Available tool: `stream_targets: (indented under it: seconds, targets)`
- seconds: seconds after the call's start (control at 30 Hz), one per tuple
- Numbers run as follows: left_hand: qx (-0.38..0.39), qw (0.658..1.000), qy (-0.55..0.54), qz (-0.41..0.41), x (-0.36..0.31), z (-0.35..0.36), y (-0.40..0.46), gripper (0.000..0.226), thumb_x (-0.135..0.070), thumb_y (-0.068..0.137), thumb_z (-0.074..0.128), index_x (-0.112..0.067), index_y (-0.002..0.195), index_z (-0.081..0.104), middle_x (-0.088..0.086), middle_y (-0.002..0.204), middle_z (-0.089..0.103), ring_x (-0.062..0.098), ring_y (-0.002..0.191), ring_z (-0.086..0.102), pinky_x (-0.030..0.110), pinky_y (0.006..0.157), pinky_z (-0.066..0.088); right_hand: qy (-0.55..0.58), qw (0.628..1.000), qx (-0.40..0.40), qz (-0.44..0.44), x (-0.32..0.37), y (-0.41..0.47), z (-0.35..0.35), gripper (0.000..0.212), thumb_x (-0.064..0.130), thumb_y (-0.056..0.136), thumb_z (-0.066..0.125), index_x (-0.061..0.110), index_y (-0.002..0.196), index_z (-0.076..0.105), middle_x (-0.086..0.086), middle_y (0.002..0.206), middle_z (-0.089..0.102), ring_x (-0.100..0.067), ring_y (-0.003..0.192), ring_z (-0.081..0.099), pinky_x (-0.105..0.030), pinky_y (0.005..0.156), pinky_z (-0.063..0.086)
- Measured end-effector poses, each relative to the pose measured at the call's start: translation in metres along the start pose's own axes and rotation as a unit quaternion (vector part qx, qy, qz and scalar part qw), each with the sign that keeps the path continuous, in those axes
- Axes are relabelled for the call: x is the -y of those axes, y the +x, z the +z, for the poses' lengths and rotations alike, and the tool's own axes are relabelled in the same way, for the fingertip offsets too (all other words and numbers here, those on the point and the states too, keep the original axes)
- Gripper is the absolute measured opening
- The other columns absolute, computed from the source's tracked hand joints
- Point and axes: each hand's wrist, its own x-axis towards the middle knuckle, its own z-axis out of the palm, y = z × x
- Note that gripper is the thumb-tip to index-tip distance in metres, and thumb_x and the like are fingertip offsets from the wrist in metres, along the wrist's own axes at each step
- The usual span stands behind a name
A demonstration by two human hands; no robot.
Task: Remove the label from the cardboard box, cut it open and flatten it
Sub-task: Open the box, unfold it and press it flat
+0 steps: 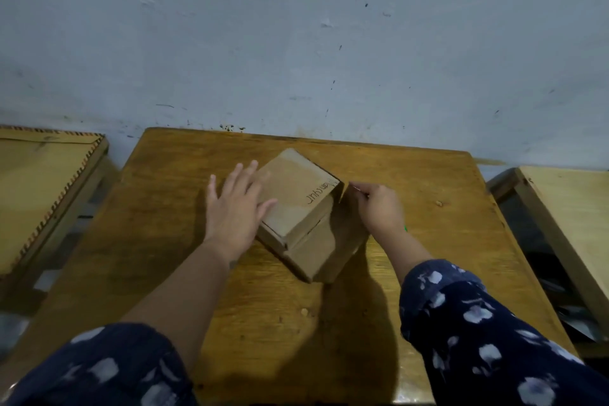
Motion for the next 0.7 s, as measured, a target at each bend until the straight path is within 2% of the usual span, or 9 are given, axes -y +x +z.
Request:
stream_targets:
  seconds: [0.07, 0.1, 0.2, 0.3, 0.37, 0.43, 0.53, 0.6, 0.7]
  targets:
    - [-0.012, 0.995, -0.082, -0.06, -0.004, 0.001, -0.005, 0.062, -0.056, 0.095, 0.022, -0.027, 0.15, 0.021, -0.001, 0.16, 0.01, 0.018, 0.147, 0.007, 0.05, 0.118, 0.007, 0.053, 0.998, 0.001, 0.032, -0.009, -0.012, 0.0, 0.037, 0.012, 0.094, 0.048, 0.028, 0.125, 0.06, -0.004, 0.09, 0.071, -0.011, 0.05, 0.053, -0.024, 0.044, 0.043]
    - [-0.01, 0.991, -0.114, -0.075, -0.005, 0.003, -0.009, 0.064, -0.056, 0.095, 0.021, -0.023, 0.15, 0.02, 0.001, 0.161, 0.008, 0.018, 0.147, 0.007, 0.048, 0.119, 0.007, 0.067, 0.997, 0.004, 0.042, -0.012, -0.02, 0.001, 0.037, 0.011, 0.093, 0.048, 0.027, 0.125, 0.06, -0.005, 0.093, 0.071, -0.008, 0.05, 0.05, -0.022, 0.045, 0.041]
    - [-0.013, 0.982, -0.162, -0.096, -0.008, 0.009, -0.022, 0.069, -0.056, 0.096, 0.021, -0.016, 0.151, 0.015, 0.003, 0.161, 0.003, 0.02, 0.147, 0.006, 0.045, 0.119, 0.006, 0.1, 0.992, 0.004, 0.079, -0.019, -0.044, 0.006, 0.033, 0.014, 0.094, 0.05, 0.022, 0.124, 0.061, -0.006, 0.111, 0.068, -0.004, 0.063, 0.05, -0.021, 0.057, 0.046]
    - [-0.047, 0.973, -0.191, -0.119, -0.002, 0.009, -0.035, 0.068, -0.053, 0.097, 0.025, -0.014, 0.151, 0.017, 0.005, 0.161, 0.008, 0.022, 0.147, 0.01, 0.043, 0.119, 0.009, 0.11, 0.986, 0.005, 0.122, -0.027, -0.069, 0.012, 0.031, 0.021, 0.095, 0.05, 0.019, 0.123, 0.061, -0.007, 0.11, 0.066, -0.01, 0.07, 0.056, -0.022, 0.055, 0.046]
    - [-0.026, 0.968, -0.223, -0.114, 0.004, 0.009, -0.041, 0.066, -0.052, 0.098, 0.026, -0.015, 0.151, 0.017, 0.002, 0.16, 0.014, 0.021, 0.146, 0.016, 0.041, 0.118, 0.017, 0.102, 0.986, 0.014, 0.134, -0.028, -0.085, 0.014, 0.032, 0.02, 0.094, 0.052, 0.019, 0.125, 0.059, -0.007, 0.112, 0.066, -0.018, 0.084, 0.063, -0.025, 0.061, 0.05]
    - [0.013, 0.966, -0.235, -0.102, 0.008, 0.01, -0.046, 0.067, -0.054, 0.097, 0.025, -0.018, 0.153, 0.012, -0.003, 0.161, 0.008, 0.02, 0.146, 0.017, 0.043, 0.116, 0.023, 0.077, 0.993, 0.003, 0.089, -0.025, -0.097, 0.016, 0.039, 0.017, 0.091, 0.057, 0.02, 0.13, 0.055, -0.006, 0.122, 0.063, -0.02, 0.104, 0.062, -0.03, 0.079, 0.054]
    - [0.054, 0.962, -0.246, -0.102, 0.012, 0.01, -0.051, 0.075, -0.061, 0.094, 0.028, -0.024, 0.153, 0.001, -0.008, 0.161, -0.001, 0.023, 0.145, 0.018, 0.048, 0.112, 0.028, 0.071, 0.996, -0.034, -0.052, -0.014, -0.101, 0.014, 0.05, 0.018, 0.085, 0.066, 0.025, 0.133, 0.052, -0.002, 0.132, 0.056, -0.018, 0.121, 0.053, -0.035, 0.102, 0.046]
    - [0.069, 0.959, -0.255, -0.098, 0.014, 0.01, -0.056, 0.081, -0.064, 0.091, 0.032, -0.025, 0.152, -0.003, -0.007, 0.161, -0.001, 0.025, 0.144, 0.021, 0.048, 0.111, 0.031, 0.055, 0.99, -0.043, -0.125, -0.002, -0.099, 0.009, 0.048, 0.017, 0.084, 0.067, 0.026, 0.129, 0.055, -0.001, 0.136, 0.054, -0.018, 0.126, 0.048, -0.034, 0.107, 0.04]
    - [0.078, 0.959, -0.264, -0.072, 0.022, 0.012, -0.065, 0.085, -0.063, 0.089, 0.038, -0.027, 0.152, -0.006, -0.006, 0.161, 0.004, 0.023, 0.143, 0.023, 0.046, 0.112, 0.033, -0.028, 0.976, -0.023, -0.213, 0.013, -0.096, 0.005, 0.041, 0.016, 0.087, 0.063, 0.027, 0.126, 0.058, 0.001, 0.14, 0.05, -0.018, 0.131, 0.043, -0.03, 0.109, 0.033]
